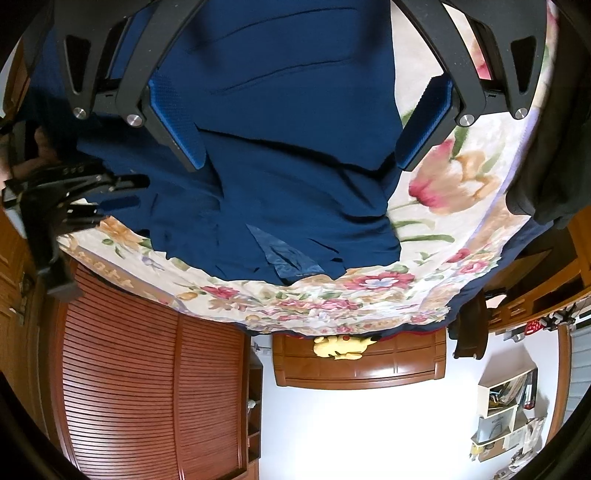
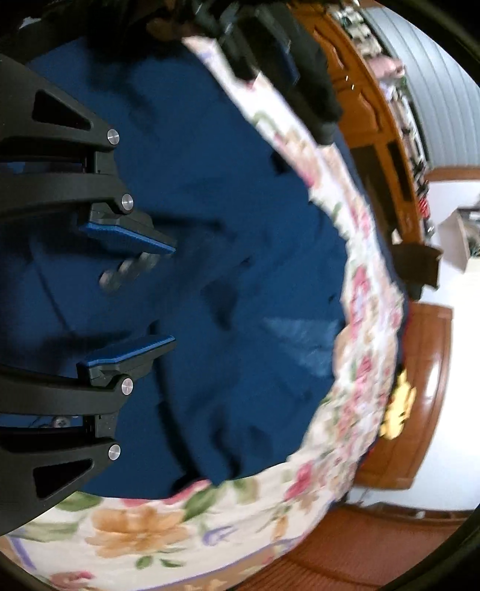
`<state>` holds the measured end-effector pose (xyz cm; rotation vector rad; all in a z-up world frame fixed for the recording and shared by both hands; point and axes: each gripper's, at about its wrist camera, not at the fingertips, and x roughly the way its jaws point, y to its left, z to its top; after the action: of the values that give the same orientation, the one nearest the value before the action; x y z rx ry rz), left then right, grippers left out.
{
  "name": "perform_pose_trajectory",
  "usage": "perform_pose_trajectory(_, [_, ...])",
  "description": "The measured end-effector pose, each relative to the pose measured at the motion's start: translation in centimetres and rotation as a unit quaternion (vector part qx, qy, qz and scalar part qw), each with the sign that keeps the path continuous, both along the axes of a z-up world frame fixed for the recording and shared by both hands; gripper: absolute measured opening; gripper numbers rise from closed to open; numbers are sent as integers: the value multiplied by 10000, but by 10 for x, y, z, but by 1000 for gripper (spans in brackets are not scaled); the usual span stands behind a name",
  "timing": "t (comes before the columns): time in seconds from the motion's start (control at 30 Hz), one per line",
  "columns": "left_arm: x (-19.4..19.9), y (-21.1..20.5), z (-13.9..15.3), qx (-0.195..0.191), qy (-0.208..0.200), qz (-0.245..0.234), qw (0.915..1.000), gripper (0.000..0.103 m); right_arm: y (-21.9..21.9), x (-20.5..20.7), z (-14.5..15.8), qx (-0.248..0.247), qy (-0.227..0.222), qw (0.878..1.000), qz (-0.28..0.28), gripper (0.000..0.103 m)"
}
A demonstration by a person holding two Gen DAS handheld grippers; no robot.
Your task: Fold large clothes
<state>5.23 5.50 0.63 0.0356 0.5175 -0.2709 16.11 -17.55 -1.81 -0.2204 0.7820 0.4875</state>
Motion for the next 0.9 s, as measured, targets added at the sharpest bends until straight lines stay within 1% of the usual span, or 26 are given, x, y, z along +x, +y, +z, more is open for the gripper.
perform_pose_trajectory(0.07, [-2, -1, -1, 29, 0, -30, 10000, 103, -4, 3, -9, 47, 225, 9997, -20, 47])
perform_pose_trajectory(0.13, [-4, -2, -1, 60, 5, -53, 10000, 103, -7, 8, -14, 251, 492, 9985, 45, 47])
perform_pose_trajectory(0.2, [-6, -3, -2, 82, 10, -63, 9999, 103, -6, 5, -14, 348, 519, 9980, 116, 47])
perform_pose_trajectory(0.27, [-8, -3, -2, 92, 13, -64, 9999, 103, 1, -2, -12, 298, 502, 9978, 323, 47])
perform_pose_trajectory(0.3, [-9, -2, -2, 97, 15, -59, 9999, 103, 6, -5, -12, 252, 488, 9976, 422, 39])
perform_pose_trajectory(0.33, [-9, -1, -2, 100, 15, -54, 9999, 103, 10, -10, -12, 188, 465, 9974, 512, 34])
perform_pose_trajectory(0.4, [-12, 1, -2, 101, 11, -33, 9999, 103, 19, -19, -9, 47, 313, 9975, 626, 14])
perform_pose_trajectory(0.47, [-14, 6, -2, 95, -5, 5, 10000, 103, 25, -21, -2, 171, 275, 9964, 780, 11])
perform_pose_trajectory(0.53, [-17, 12, 0, 50, -23, 78, 10000, 103, 35, -26, 8, 278, 132, 9958, 857, 10])
perform_pose_trajectory(0.57, [-18, 16, 0, 21, -27, 109, 9999, 103, 34, -18, 10, 371, 84, 9950, 920, 10])
perform_pose_trajectory(0.73, [-24, 41, -1, -140, -15, 395, 9991, 103, 71, -22, 38, 726, -266, 9888, 1277, 10])
perform_pose_trajectory(0.83, [-28, 57, -1, -274, -16, 561, 9981, 103, 95, -24, 42, 810, -318, 9843, 1534, 10])
perform_pose_trajectory(0.87, [-29, 61, -2, -304, -6, 599, 9977, 103, 107, -26, 42, 783, -334, 9831, 1620, 10])
perform_pose_trajectory(0.9, [-29, 66, -2, -336, 6, 654, 9973, 103, 110, -26, 39, 759, -337, 9823, 1677, 10])
